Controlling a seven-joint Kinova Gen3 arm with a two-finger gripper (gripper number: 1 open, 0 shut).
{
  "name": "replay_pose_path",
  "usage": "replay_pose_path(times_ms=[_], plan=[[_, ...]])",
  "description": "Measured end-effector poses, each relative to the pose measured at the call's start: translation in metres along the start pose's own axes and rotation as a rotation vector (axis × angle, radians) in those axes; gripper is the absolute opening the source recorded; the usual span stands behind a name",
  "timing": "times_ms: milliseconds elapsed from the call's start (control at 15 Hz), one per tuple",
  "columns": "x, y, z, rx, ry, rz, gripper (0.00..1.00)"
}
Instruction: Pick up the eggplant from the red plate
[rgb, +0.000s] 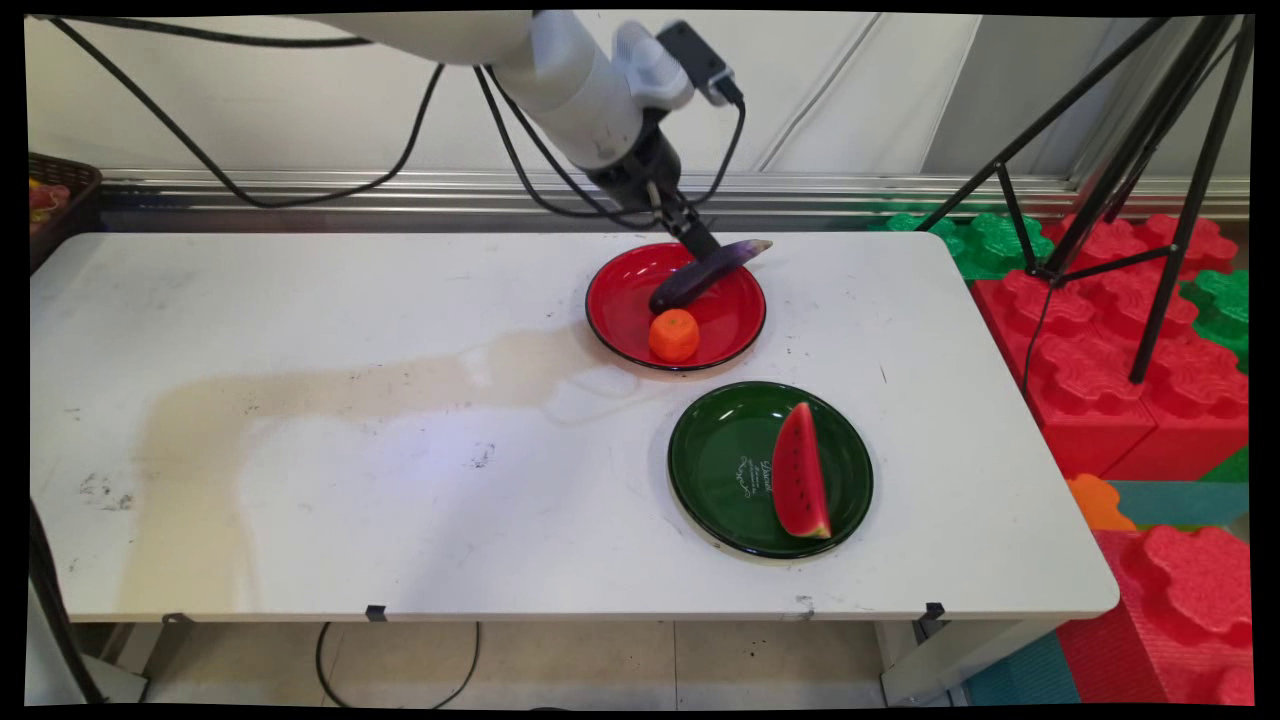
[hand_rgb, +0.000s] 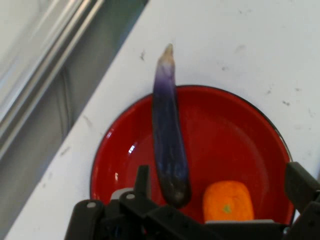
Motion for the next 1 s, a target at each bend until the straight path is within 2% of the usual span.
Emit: replay_pose_path(times_ms=[200,400,667,1000], plan=[[0.010,-0.011,0.000,0.013,0.010,0.010,1.00],[0.019,-0.020,0.011,0.021,0.000,0.020,1.00],[0.027,-0.031,0.047,0.022,-0.046,0.034,1.00],[0.025,-0.039,0.098,0.006,-0.116,0.032,1.00]])
